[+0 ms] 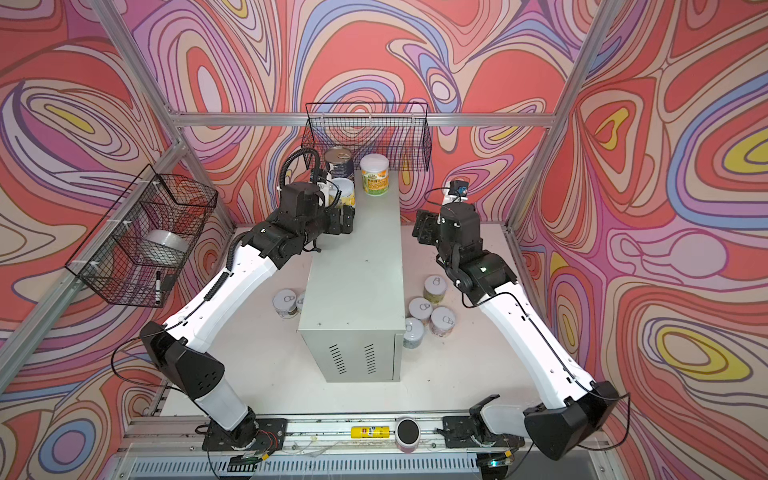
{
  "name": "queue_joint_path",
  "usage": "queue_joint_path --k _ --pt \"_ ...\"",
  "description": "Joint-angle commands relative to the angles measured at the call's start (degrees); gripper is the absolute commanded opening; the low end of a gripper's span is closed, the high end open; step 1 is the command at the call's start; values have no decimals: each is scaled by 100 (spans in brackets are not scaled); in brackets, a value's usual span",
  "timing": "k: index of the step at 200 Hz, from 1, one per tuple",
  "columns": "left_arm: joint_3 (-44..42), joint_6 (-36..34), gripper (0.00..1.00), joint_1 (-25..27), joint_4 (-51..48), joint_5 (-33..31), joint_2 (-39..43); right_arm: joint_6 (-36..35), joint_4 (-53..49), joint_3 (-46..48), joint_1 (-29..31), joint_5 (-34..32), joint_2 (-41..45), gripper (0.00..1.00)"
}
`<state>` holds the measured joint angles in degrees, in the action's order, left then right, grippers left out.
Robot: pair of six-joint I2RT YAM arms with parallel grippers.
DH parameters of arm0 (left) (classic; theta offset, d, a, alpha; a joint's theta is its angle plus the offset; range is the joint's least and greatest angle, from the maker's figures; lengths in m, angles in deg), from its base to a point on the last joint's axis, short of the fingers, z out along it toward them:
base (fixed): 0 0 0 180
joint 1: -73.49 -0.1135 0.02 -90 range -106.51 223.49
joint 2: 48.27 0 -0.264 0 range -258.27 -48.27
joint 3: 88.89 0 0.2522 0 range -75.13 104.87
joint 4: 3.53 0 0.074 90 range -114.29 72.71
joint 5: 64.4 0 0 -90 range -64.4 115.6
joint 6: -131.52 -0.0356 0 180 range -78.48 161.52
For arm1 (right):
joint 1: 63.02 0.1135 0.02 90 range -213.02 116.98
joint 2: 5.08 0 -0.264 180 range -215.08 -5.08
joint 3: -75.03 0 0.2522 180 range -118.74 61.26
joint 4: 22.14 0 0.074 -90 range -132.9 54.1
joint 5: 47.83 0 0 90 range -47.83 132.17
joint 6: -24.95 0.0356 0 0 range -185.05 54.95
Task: Place and organize the canned foods onto the counter
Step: 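Open the left gripper and withdraw it while the right gripper lowers to the cans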
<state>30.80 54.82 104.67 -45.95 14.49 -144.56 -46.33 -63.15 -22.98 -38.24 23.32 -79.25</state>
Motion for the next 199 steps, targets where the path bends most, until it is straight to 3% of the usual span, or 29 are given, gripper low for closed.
queue_joint_path --k 1,37,52,70,84,108,121,137,199 --pt "-13 -88 100 65 -381 -172 468 -21 -561 181 -27 -365 292 84" --pt "-279 -604 100 670 -568 -811 1148 176 -1386 491 -34 -868 720 85" --pt "-582 -920 100 1026 -334 -1154 1494 296 -1429 862 -34 -775 1001 85" --pt "-904 -958 100 1171 -231 -1134 1862 439 -1415 1384 -30 -582 1205 88" --pt "-1201 -730 100 1189 -254 -1335 2211 531 -1484 1763 -28 -497 1232 92" --pt "-1417 46 100 1188 -966 -2280 2702 525 -1136 2719 -30 -412 1677 93" --pt "-1578 308 100 1184 -1409 -2235 3012 673 -1082 3043 -34 -410 1914 93" --pt "-2316 247 100 1189 -1061 -1754 3679 917 -1317 3103 -47 -276 1808 92" --pt "-3805 1111 98 1188 -1610 -2234 5391 1481 -634 4178 -60 544 1803 86"
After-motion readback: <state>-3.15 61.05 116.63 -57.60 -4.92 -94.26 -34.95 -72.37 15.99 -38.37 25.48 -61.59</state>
